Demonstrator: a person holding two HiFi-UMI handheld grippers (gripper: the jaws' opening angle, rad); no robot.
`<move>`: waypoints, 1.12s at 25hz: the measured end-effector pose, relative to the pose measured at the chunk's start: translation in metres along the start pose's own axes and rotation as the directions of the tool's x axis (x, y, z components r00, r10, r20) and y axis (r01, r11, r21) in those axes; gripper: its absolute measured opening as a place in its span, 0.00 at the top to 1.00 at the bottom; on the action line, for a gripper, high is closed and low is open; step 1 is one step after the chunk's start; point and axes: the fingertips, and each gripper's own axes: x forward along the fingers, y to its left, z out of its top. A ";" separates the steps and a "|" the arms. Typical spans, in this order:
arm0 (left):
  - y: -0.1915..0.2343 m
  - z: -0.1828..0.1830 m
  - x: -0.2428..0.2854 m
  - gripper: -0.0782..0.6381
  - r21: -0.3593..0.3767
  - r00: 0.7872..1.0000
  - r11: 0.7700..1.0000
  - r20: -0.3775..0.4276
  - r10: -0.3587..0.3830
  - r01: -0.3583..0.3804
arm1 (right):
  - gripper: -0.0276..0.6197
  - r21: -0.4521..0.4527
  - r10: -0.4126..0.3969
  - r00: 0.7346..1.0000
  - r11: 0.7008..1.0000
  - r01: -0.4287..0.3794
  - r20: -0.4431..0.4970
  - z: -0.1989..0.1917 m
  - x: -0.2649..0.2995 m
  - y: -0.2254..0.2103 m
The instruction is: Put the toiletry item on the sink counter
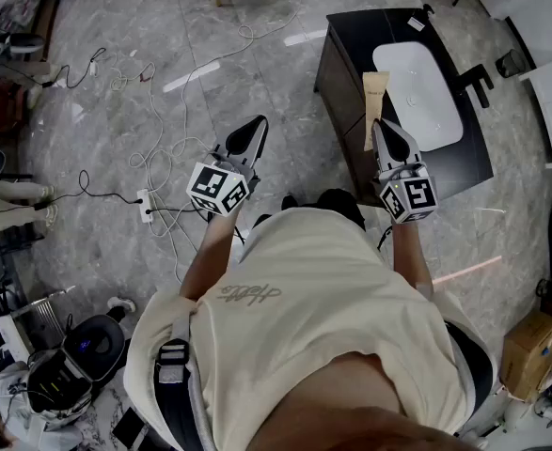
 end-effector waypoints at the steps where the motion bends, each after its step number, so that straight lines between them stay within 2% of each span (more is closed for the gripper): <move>1: 0.002 0.000 -0.003 0.89 -0.003 1.000 1.000 0.003 -0.001 0.001 | 0.96 -0.004 -0.001 1.000 1.000 0.001 0.000 0.001 0.001 0.003; 6: 0.011 0.000 -0.011 0.89 -0.021 1.000 1.000 0.015 -0.002 0.003 | 0.96 -0.035 0.004 1.000 0.999 -0.004 0.004 0.007 0.008 0.017; 11: 0.014 -0.008 -0.015 0.89 -0.048 1.000 0.999 0.008 -0.017 0.018 | 0.96 -0.086 -0.035 0.999 0.996 0.033 -0.027 -0.001 0.005 0.024; 15: 0.024 -0.013 -0.022 0.89 -0.068 1.000 0.998 -0.001 -0.017 0.017 | 0.96 -0.110 -0.033 0.998 0.994 0.028 -0.052 -0.003 0.006 0.035; 21: 0.037 -0.016 -0.012 0.89 -0.100 1.000 0.995 -0.004 -0.019 0.019 | 0.96 -0.075 -0.027 0.996 0.997 0.020 -0.086 -0.003 0.016 0.034; 28: 0.040 -0.037 0.003 0.89 -0.126 0.998 0.991 -0.054 -0.044 0.037 | 0.96 -0.008 0.006 0.991 1.000 -0.008 -0.135 -0.032 0.043 0.027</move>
